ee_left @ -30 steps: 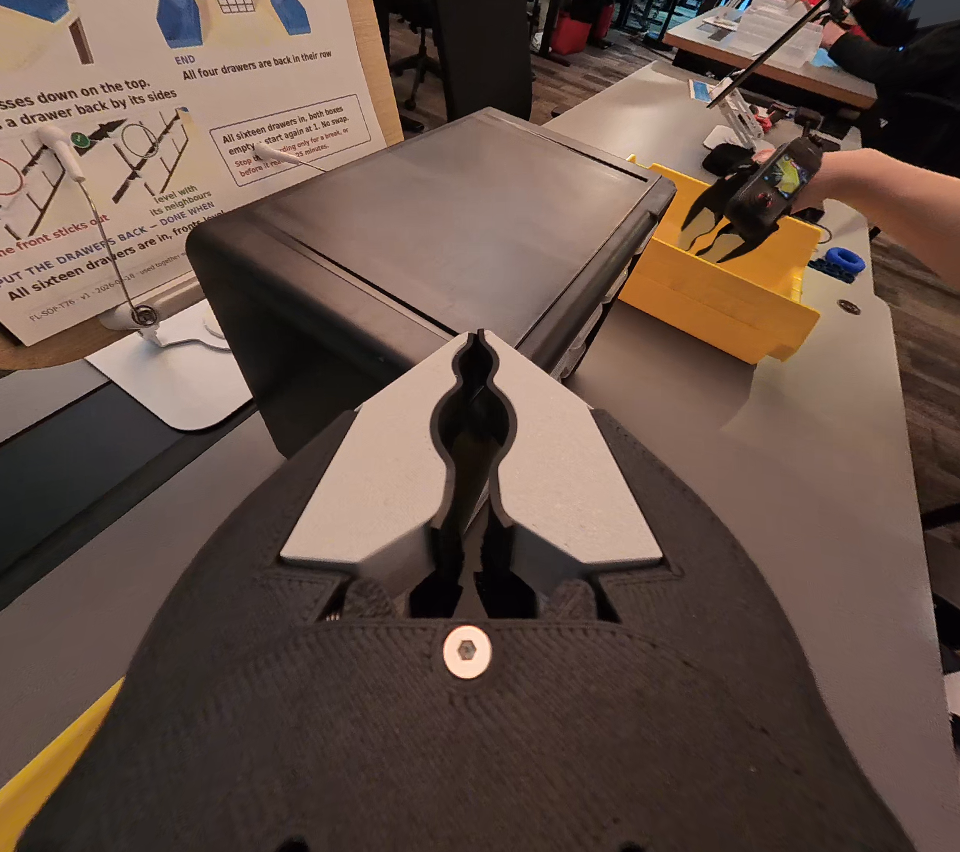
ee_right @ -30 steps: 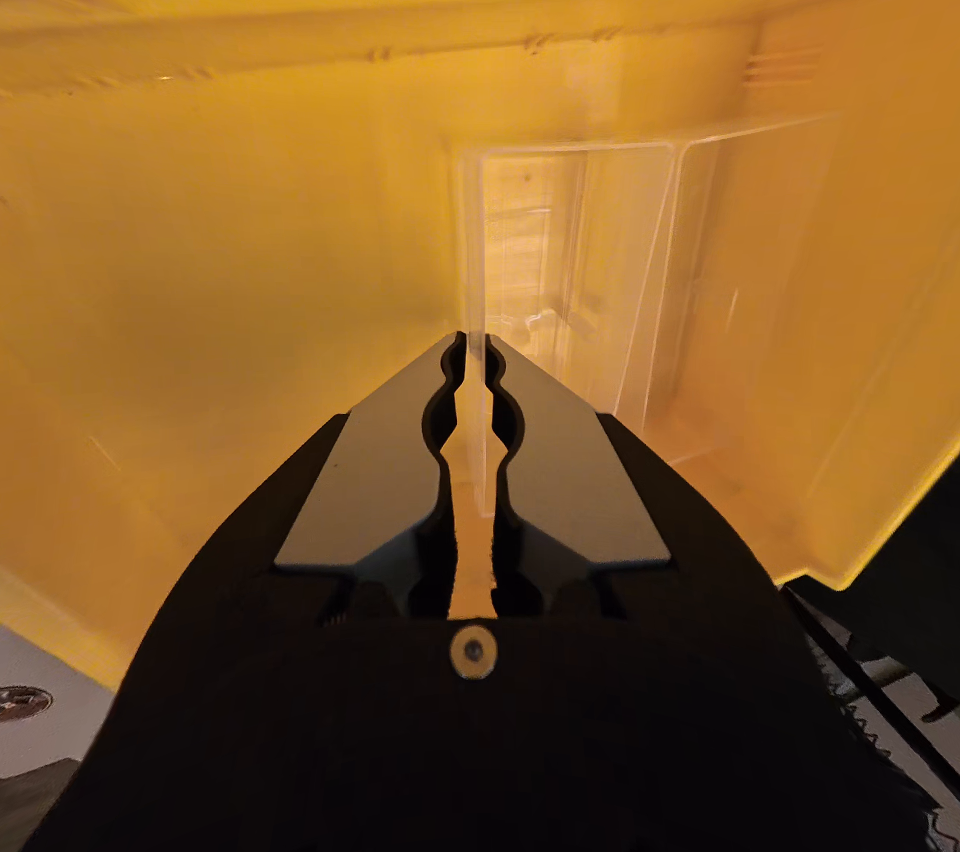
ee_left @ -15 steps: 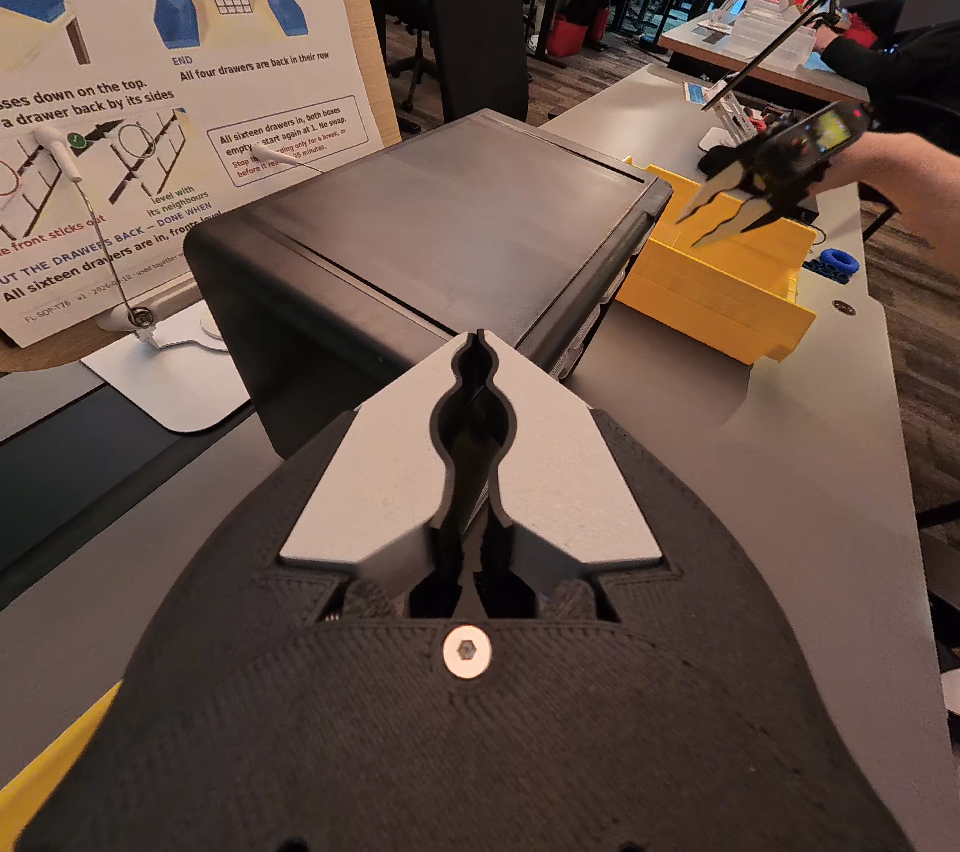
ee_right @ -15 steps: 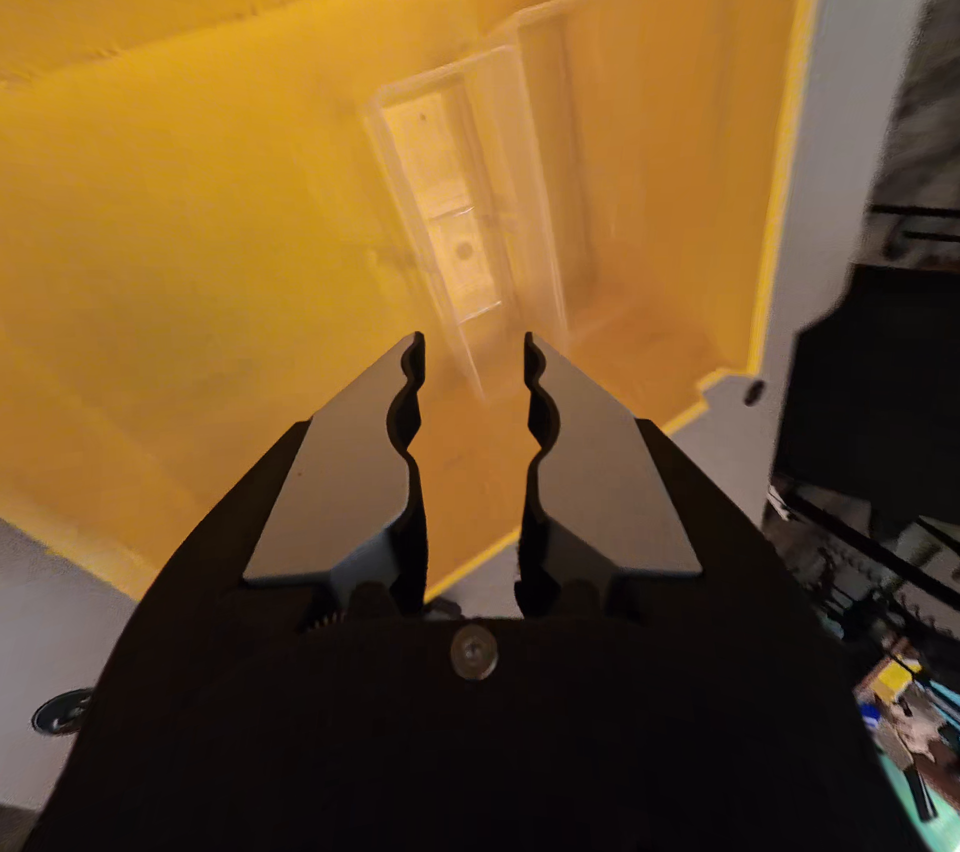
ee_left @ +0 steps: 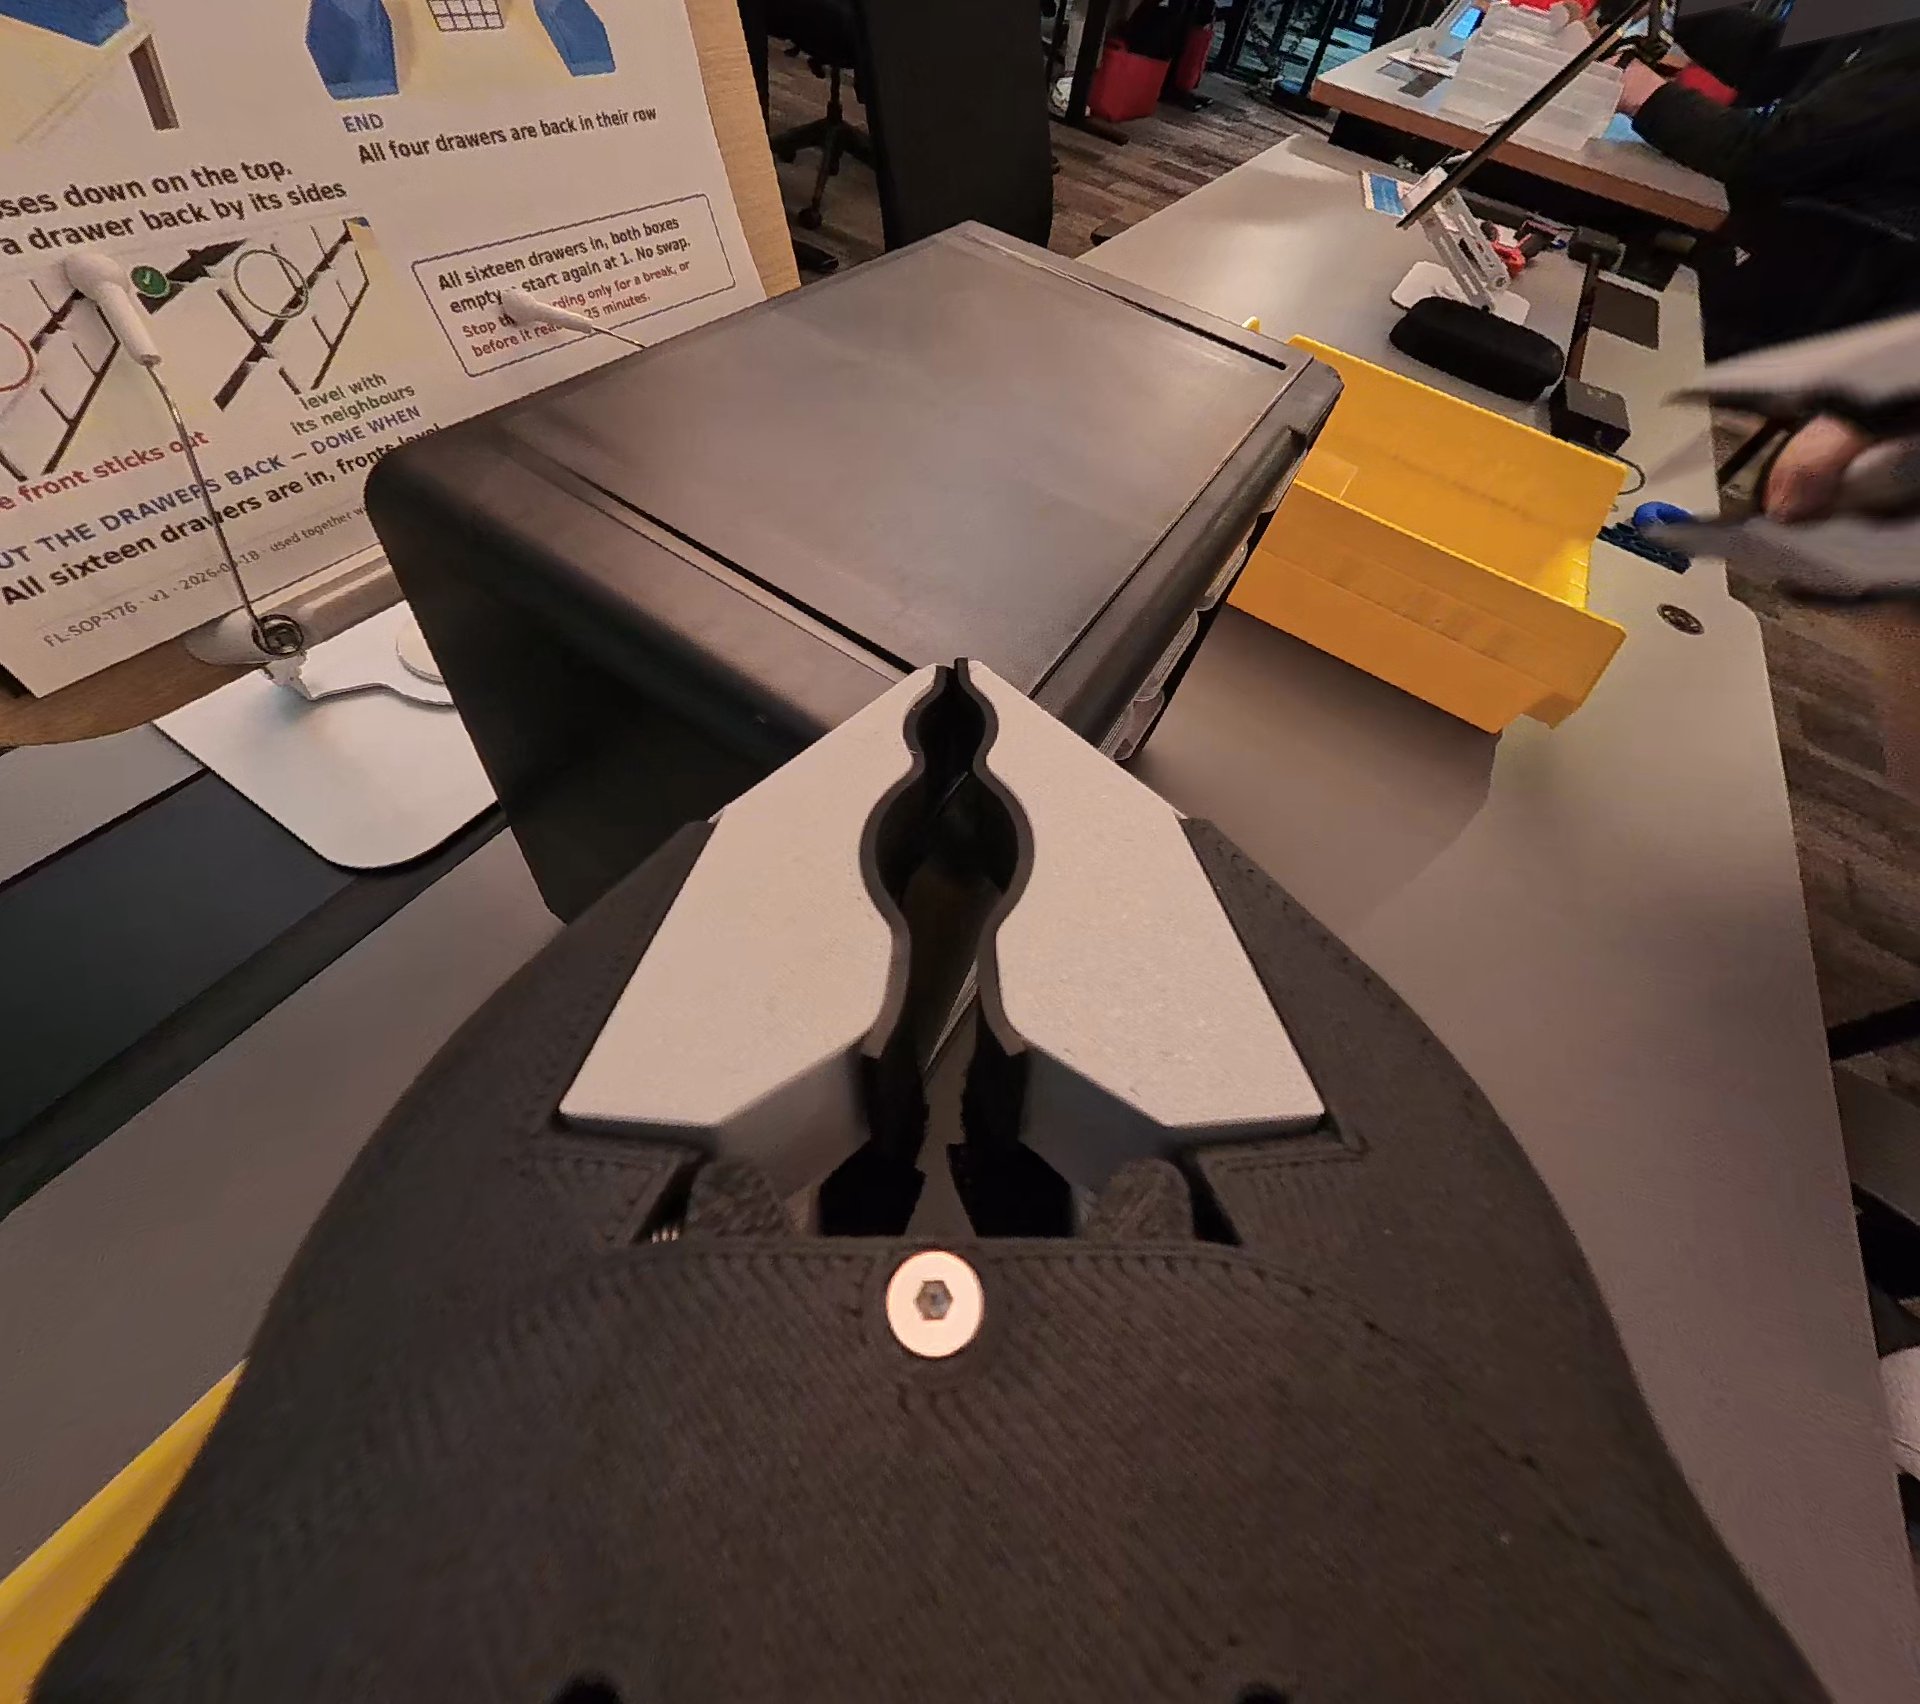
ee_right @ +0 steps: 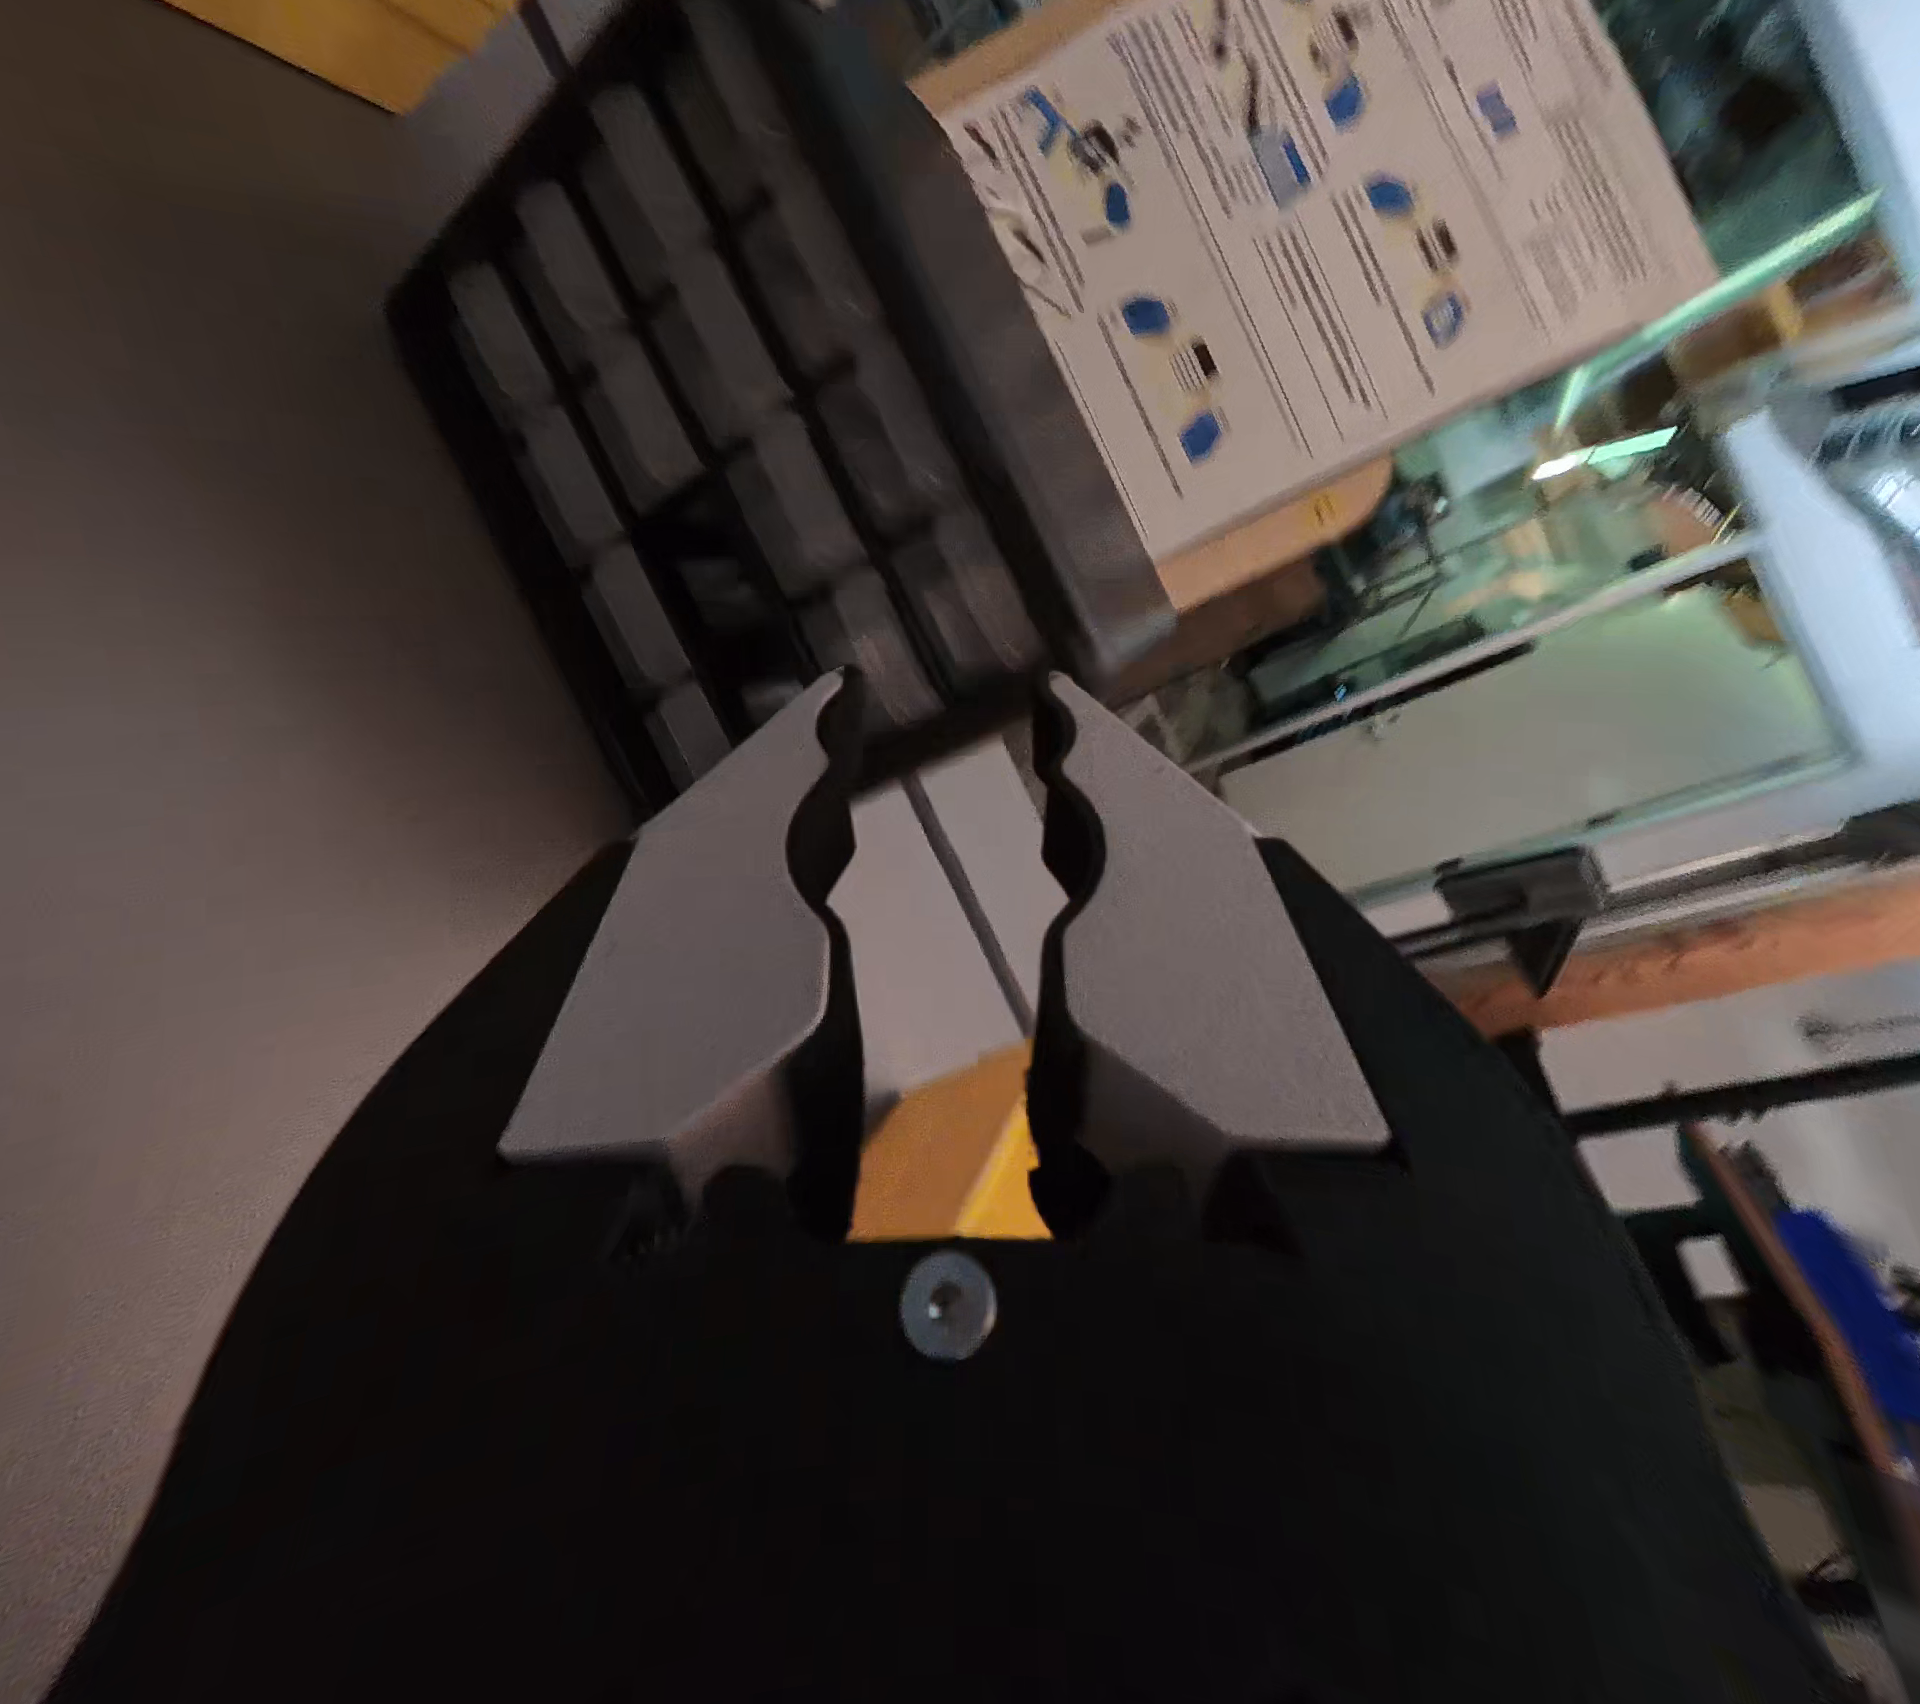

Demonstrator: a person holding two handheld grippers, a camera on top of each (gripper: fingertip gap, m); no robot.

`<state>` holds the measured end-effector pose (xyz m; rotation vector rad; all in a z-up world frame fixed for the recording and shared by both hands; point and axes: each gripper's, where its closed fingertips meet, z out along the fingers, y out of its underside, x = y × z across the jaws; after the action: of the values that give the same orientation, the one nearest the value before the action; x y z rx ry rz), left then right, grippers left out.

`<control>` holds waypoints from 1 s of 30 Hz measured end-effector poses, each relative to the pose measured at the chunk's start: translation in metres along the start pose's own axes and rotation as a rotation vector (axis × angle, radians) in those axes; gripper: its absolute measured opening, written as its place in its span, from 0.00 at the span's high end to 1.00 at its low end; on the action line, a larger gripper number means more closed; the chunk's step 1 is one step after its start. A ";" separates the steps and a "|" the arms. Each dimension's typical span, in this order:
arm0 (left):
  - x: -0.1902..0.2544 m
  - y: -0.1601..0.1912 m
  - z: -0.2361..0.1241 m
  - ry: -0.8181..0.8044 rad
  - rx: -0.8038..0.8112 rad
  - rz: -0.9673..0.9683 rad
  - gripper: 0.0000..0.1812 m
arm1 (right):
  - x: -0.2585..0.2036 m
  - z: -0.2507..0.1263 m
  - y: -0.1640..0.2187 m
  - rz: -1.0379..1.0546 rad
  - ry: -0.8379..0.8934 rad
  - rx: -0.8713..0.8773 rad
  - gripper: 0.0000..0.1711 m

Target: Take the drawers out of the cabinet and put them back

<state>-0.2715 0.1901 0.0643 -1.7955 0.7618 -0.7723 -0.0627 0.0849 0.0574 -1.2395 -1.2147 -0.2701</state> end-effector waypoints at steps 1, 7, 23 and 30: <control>0.000 0.000 0.000 0.002 0.001 -0.001 1.00 | -0.019 0.015 -0.008 -0.042 0.009 0.019 0.83; 0.000 0.000 0.000 0.003 0.001 0.000 1.00 | -0.092 0.110 -0.017 -0.366 0.098 0.023 0.84; 0.000 0.000 0.000 0.012 0.005 -0.004 1.00 | -0.113 0.182 -0.017 -0.594 0.206 0.034 0.94; 0.001 0.000 -0.001 0.017 0.007 -0.006 1.00 | -0.131 0.146 -0.034 -0.619 0.159 0.097 0.95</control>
<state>-0.2716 0.1894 0.0649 -1.7873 0.7639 -0.7946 -0.2211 0.1352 -0.0524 -0.7160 -1.4280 -0.7386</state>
